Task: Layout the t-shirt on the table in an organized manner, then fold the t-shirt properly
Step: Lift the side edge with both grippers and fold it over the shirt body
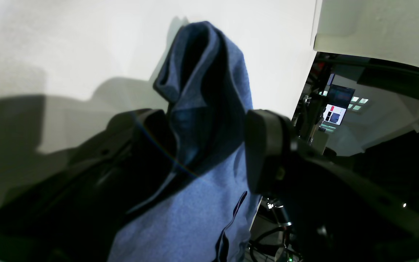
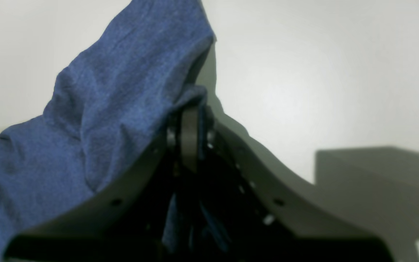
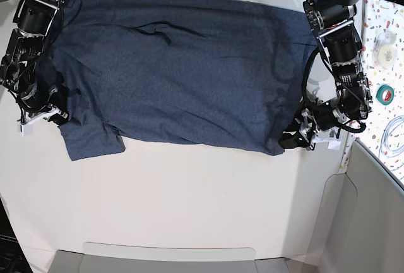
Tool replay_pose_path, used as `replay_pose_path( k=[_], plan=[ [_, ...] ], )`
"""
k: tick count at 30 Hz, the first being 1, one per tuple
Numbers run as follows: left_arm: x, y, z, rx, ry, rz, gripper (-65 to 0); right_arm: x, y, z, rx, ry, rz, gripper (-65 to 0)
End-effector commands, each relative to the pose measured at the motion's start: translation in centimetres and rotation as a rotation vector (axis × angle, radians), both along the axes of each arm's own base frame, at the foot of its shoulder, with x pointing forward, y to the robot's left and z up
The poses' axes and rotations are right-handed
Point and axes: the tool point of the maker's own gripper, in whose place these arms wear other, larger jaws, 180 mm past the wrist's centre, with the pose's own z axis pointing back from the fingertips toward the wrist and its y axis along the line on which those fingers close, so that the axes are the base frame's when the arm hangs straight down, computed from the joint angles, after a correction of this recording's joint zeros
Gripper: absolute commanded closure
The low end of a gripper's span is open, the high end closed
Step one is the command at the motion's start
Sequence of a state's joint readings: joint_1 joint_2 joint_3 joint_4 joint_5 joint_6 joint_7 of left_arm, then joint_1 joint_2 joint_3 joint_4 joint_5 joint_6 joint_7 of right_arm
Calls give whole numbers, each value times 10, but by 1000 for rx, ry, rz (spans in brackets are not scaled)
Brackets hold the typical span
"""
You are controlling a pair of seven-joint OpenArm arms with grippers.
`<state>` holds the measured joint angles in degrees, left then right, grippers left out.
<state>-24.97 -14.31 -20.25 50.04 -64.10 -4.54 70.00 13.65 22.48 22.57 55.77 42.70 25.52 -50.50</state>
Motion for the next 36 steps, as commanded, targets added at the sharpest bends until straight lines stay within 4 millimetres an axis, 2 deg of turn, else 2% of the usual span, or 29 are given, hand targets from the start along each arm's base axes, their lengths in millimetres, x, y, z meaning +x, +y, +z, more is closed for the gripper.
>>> replay_pose_path(
  k=[1, 5, 9, 30, 32, 36],
  plan=[
    [15, 8, 23, -1, -66, 17, -340, -32, 2, -32, -54, 191, 52, -7],
    [15, 7, 23, -1, -68, 16, -340, -33, 2, -33, -54, 192, 52, -7],
    [18, -4, 22, -22, -74, 19, -340, -33, 2, -33, -54, 192, 52, -7],
    [25, -13, 23, -19, -93, 29, -339, -34, 2, -33, -54, 194, 52, -7],
    [33, -18, 29, 21, -106, -4, -338, -34, 2, -33, -54, 194, 52, -7],
    [39, -32, 19, 153, -103, -65, -337, -34, 2, -33, -54, 194, 52, -7]
  ],
)
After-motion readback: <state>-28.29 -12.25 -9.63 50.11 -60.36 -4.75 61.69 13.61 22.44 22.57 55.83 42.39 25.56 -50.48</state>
